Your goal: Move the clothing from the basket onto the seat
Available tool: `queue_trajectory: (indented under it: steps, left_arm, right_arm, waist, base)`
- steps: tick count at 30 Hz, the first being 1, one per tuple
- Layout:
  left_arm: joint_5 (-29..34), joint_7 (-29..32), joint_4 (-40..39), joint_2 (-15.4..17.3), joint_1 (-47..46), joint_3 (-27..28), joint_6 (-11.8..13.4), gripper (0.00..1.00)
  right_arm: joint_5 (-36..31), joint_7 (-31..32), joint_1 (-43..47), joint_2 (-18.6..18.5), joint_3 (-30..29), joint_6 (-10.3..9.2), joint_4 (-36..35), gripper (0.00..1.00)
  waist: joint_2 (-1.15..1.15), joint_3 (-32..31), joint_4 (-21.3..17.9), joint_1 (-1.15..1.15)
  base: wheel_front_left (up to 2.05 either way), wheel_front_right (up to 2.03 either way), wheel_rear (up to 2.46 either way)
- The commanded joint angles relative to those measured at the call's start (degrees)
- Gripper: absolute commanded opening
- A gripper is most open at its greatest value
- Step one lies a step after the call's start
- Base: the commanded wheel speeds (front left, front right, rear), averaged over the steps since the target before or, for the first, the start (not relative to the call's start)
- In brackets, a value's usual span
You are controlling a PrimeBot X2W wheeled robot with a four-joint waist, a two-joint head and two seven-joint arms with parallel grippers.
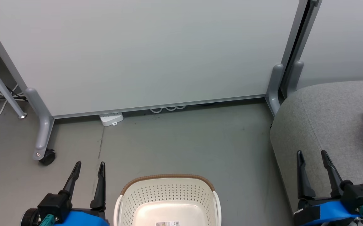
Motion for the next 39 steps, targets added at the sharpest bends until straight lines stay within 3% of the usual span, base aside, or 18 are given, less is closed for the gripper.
queue_trajectory:
  steps: [1, 2, 3, 7, 39]
  left_arm:
    - [0.59, -0.16, 0.35, 0.03, 0.66, 0.38, -0.14, 1.00]
    - [0.87, -0.16, 0.34, -0.09, 0.54, 0.49, -0.34, 1.00]
    - [0.67, 0.02, 0.35, -0.19, 0.00, 0.43, -0.23, 0.00]
    - [0.42, 0.34, 2.51, -0.63, 1.01, 0.39, -0.19, 0.00]
    - [-30.53, 8.34, 0.68, -1.14, -0.02, 4.45, -1.25, 0.00]
  right_arm:
    - [-0.06, -0.01, 0.50, 0.23, 0.21, -0.06, 0.11, 1.00]
    - [0.00, -0.01, 0.44, 0.23, 0.26, -0.06, 0.10, 1.00]
    - [0.04, 0.00, -0.02, 0.01, 0.12, 0.00, 0.06, 0.00]
    - [0.34, 0.14, 0.52, 0.08, -0.03, 0.01, 2.27, 0.00]
    - [33.54, 8.23, -1.61, 0.09, -0.60, -0.01, 2.34, 0.00]
  waist:
    - [0.00, 0.04, 0.07, 0.00]
    - [0.00, 0.08, 0.12, 0.00]
    - [0.00, 0.09, 0.12, 0.00]
    - [0.00, 0.09, 0.12, 0.00]
    - [0.00, 0.30, -0.40, 0.00]
  base:
    - [0.00, 0.00, 0.00]
    - [0.00, 0.00, 0.00]
    - [0.00, 0.00, 0.00]
    - [0.00, 0.00, 0.00]
    - [0.00, 0.00, 0.00]
